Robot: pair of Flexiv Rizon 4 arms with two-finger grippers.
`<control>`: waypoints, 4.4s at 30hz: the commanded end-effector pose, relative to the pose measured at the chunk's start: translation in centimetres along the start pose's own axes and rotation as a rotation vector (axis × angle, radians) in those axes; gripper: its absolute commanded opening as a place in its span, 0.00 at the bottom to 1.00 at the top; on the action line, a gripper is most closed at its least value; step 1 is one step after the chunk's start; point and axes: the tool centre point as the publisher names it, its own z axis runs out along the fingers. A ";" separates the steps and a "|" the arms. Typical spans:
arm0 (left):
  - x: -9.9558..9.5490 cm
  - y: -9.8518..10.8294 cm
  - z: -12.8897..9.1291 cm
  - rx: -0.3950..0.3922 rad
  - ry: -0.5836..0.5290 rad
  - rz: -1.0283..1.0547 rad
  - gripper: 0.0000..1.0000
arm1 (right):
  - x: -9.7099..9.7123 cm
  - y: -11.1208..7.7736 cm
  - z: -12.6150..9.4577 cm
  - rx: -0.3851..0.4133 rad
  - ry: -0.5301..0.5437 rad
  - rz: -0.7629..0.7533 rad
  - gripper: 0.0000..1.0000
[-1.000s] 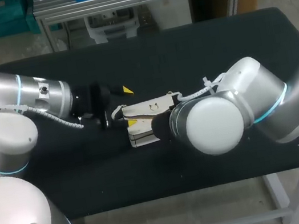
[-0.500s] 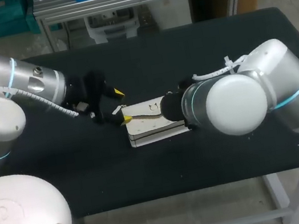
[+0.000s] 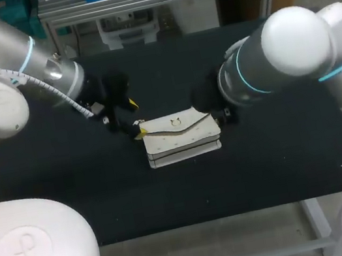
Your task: Pick up the bag, open it, inspect its contents, close it, and place it on the opposite side
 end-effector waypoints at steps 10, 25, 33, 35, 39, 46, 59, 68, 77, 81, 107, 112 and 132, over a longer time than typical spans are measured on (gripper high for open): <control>-0.1 1.5 -2.1 -0.062 -0.002 -0.081 1.00 | -2.4 -1.6 -0.9 0.069 0.292 0.036 1.00; -2.4 4.7 -3.4 -0.053 -0.017 -0.483 1.00 | -3.1 -5.7 -0.6 0.061 0.478 0.313 1.00; -2.6 5.8 -1.3 -0.109 -0.057 -0.671 1.00 | -3.0 -5.8 0.1 0.113 0.540 0.502 1.00; -2.4 6.0 -0.8 -0.063 -0.066 -0.705 1.00 | -2.6 -6.1 0.2 0.081 0.534 0.567 1.00; -2.4 5.9 -0.6 0.041 -0.077 -0.767 1.00 | -1.1 -6.6 0.5 0.047 0.538 0.660 1.00; -2.3 5.2 -0.7 0.102 -0.100 -0.780 1.00 | 0.5 -6.0 0.2 0.069 0.433 0.761 1.00; -2.3 5.2 -0.7 0.102 -0.100 -0.780 1.00 | 0.5 -6.0 0.2 0.069 0.433 0.761 1.00; -2.5 5.1 -0.6 0.115 -0.085 -0.826 1.00 | 0.5 -6.0 0.2 0.069 0.433 0.761 1.00; -2.4 4.0 0.5 0.037 -0.023 -1.320 1.00 | 0.6 -5.3 2.0 0.135 0.742 1.060 1.00; -2.1 4.0 1.0 0.019 0.017 -1.406 1.00 | 0.8 -5.5 2.2 0.146 0.867 1.205 1.00; -2.0 4.0 4.1 0.112 0.256 -1.548 1.00 | 2.1 -3.5 5.0 0.029 0.912 1.868 1.00; -2.3 4.1 4.5 0.121 0.297 -1.557 1.00 | 2.1 -2.6 6.4 -0.010 0.924 1.920 1.00; -3.4 5.0 7.1 0.187 0.420 -1.577 0.67 | 1.6 1.1 10.6 -0.128 1.161 1.903 0.98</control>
